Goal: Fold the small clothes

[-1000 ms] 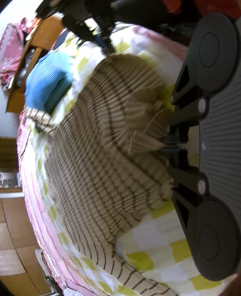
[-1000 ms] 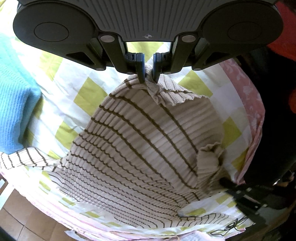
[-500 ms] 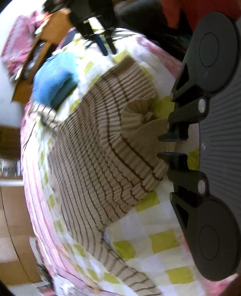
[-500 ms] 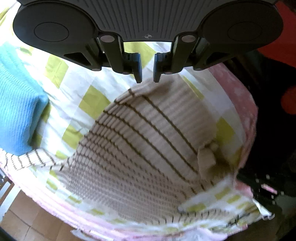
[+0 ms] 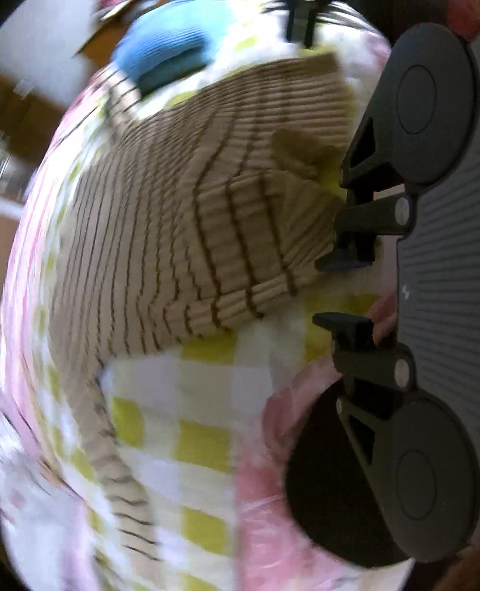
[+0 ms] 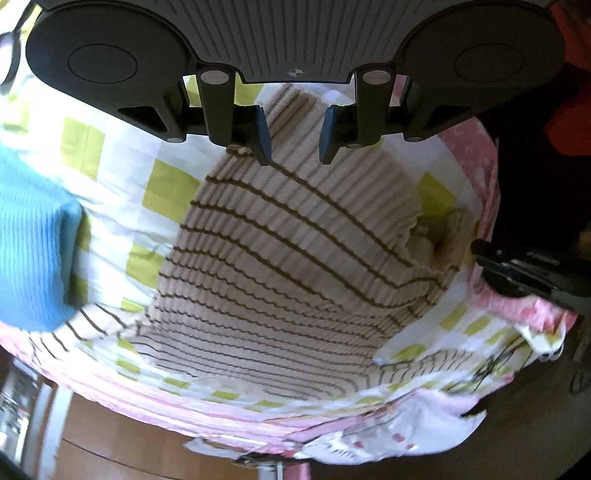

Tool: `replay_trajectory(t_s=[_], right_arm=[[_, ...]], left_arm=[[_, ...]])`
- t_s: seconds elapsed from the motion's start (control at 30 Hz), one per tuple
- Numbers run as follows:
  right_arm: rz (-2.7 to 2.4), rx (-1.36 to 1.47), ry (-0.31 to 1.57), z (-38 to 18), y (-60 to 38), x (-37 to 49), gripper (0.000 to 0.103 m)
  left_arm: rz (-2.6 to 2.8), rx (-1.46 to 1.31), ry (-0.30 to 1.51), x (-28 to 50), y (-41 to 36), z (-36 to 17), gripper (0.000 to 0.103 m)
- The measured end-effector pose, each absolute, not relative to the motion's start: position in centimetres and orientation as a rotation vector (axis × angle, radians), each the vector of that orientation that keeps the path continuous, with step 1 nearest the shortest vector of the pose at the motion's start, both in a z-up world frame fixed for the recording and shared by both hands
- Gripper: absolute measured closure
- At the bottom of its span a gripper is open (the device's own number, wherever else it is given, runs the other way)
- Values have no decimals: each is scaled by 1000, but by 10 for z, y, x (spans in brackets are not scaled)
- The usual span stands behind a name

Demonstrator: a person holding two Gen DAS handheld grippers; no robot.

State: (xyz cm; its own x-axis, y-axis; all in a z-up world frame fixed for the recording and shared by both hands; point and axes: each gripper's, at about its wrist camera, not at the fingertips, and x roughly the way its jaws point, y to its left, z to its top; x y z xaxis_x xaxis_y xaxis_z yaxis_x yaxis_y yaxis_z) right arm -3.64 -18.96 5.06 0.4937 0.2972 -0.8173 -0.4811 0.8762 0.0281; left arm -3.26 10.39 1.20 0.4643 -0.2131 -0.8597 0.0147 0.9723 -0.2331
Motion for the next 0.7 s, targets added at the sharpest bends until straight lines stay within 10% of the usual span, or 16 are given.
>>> replay_trajectory(t_s=[0.3,0.7], right_arm=[[451,-122,902,43,-206,-39,75],[430,6,867,32,-221,-41,75]], left_arm=[[-88,-302,1106,-23,80,3,64],[-50,-389,1154,-21,90,-7,89]])
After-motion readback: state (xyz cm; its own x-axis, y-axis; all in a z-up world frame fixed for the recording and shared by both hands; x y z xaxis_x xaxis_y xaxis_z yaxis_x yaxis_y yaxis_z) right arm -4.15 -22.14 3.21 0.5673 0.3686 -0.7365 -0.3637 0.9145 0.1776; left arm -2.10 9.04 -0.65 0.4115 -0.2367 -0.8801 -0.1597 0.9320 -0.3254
